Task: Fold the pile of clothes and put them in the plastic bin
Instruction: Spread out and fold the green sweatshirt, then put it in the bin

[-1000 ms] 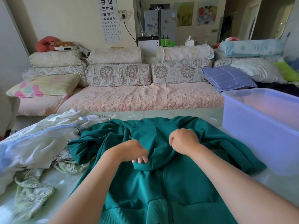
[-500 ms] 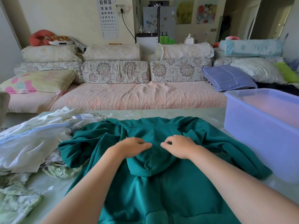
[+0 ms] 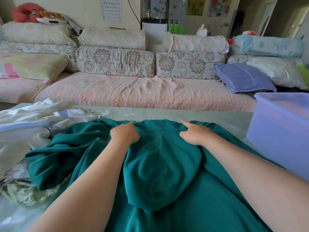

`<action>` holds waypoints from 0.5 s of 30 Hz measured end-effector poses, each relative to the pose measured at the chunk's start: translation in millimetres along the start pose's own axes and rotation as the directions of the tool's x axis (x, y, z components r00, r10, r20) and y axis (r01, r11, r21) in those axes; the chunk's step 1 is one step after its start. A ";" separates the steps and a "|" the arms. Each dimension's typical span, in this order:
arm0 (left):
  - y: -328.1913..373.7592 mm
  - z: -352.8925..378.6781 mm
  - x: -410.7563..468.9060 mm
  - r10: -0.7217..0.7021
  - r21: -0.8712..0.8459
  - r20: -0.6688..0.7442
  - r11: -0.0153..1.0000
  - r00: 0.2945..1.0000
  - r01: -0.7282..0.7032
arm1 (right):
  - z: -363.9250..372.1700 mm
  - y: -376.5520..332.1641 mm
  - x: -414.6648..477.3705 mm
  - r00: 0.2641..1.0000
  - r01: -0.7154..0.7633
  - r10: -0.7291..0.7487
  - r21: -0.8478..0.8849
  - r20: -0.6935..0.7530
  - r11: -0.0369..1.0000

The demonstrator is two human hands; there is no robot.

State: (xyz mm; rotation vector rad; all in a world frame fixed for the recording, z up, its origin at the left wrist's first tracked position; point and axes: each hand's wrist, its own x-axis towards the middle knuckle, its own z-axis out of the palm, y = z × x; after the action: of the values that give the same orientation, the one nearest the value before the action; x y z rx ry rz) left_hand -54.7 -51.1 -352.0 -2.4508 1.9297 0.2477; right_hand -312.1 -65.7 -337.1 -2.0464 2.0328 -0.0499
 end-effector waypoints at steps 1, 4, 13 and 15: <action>-1.0 -1.5 3.8 -0.010 0.013 0.037 1.000 0.999 0.010 | 1.7 -2.2 4.9 0.999 0.003 -0.002 -0.026 0.038 1.000; -5.2 -1.5 19.3 -0.011 -0.001 0.106 1.000 0.994 0.011 | 4.5 -5.6 16.1 0.999 0.015 -0.014 -0.012 0.047 1.000; -1.7 -33.0 48.9 -0.310 -0.962 -0.151 0.263 0.939 -0.068 | -7.7 -27.8 42.3 0.834 0.146 0.162 0.493 -0.528 0.857; 5.4 -30.9 43.3 -0.212 -0.899 -0.187 0.430 0.959 -0.080 | -5.4 -36.3 47.0 0.880 0.089 0.156 0.478 -0.450 0.874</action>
State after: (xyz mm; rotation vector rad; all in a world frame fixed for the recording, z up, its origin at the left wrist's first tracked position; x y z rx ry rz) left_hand -46.5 -97.5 -326.8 -3.3198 2.1218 1.3761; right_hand -276.5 -113.3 -331.7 -1.7776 2.0220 -1.0517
